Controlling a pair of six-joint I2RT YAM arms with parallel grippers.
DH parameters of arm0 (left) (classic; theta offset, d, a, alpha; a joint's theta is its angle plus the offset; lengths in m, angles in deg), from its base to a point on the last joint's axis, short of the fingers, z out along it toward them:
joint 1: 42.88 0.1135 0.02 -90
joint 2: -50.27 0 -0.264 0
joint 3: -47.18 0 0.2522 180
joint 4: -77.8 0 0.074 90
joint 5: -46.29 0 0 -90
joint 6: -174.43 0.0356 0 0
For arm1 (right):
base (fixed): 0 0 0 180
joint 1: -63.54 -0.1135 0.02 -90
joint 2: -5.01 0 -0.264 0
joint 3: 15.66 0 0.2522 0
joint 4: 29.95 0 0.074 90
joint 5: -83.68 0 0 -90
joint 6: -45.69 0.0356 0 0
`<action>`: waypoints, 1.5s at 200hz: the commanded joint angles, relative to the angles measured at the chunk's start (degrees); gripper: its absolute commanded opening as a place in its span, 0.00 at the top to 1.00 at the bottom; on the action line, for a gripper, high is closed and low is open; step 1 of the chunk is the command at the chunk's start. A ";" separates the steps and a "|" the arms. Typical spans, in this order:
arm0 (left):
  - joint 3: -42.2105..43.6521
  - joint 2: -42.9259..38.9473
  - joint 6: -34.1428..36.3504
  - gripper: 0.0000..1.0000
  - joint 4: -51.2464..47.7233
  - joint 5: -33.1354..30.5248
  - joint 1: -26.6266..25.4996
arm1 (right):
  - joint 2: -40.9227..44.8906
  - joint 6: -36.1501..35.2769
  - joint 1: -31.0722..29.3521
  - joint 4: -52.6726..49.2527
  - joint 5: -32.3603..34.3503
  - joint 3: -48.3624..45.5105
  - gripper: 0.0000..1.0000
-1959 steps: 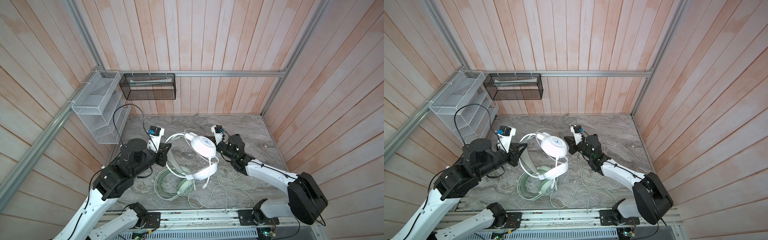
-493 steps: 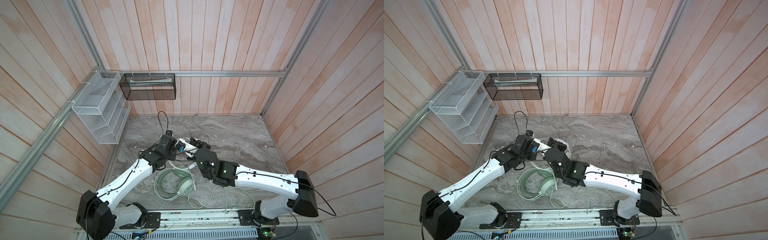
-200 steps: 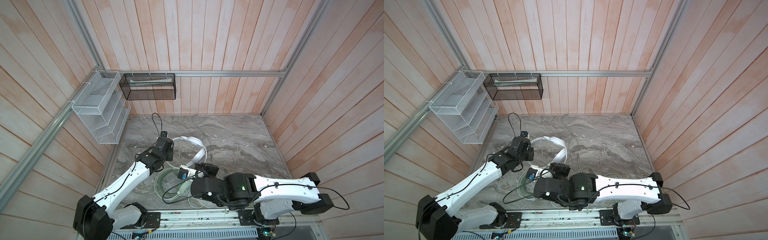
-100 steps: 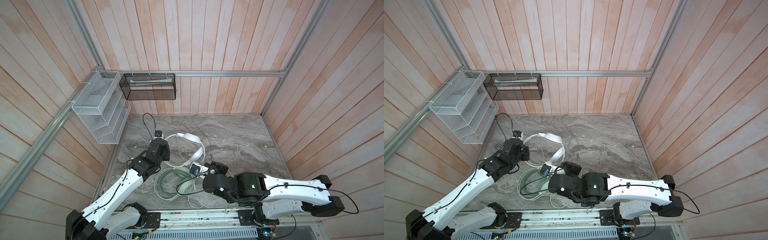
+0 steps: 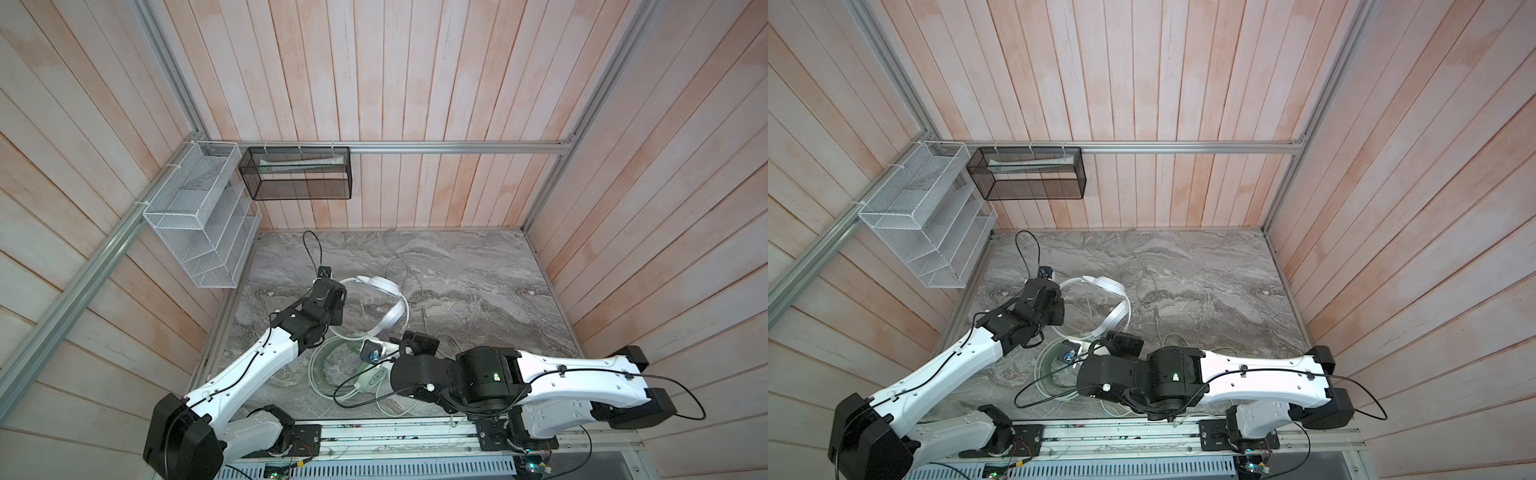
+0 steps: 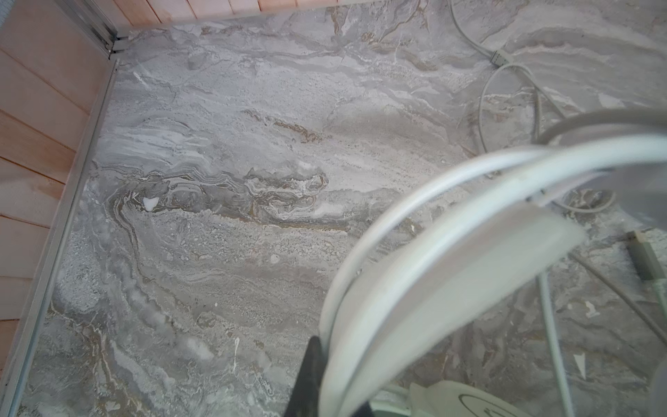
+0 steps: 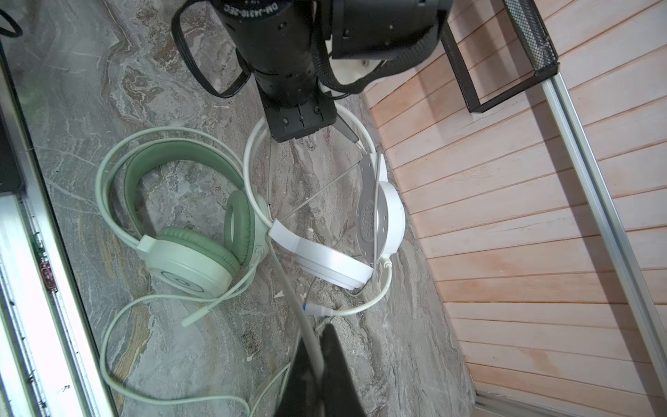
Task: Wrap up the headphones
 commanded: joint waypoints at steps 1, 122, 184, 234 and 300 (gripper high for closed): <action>-2.78 0.20 -0.31 1.00 1.40 0.26 0.00 | 3.28 -2.58 -0.30 1.81 0.99 2.35 1.00; -1.82 0.50 3.34 1.00 3.03 2.35 -5.75 | 4.96 -20.99 11.74 19.76 0.07 1.27 0.95; -1.42 -0.03 4.07 1.00 3.66 3.26 -7.38 | 0.15 -22.20 17.52 21.69 -9.60 3.90 1.00; -1.73 0.59 3.88 1.00 3.15 4.37 -7.39 | -3.96 -20.55 16.64 18.74 -18.52 9.21 1.00; -2.40 1.67 3.82 1.00 2.05 5.25 -7.38 | 0.10 -21.44 16.58 22.33 -19.83 10.05 1.00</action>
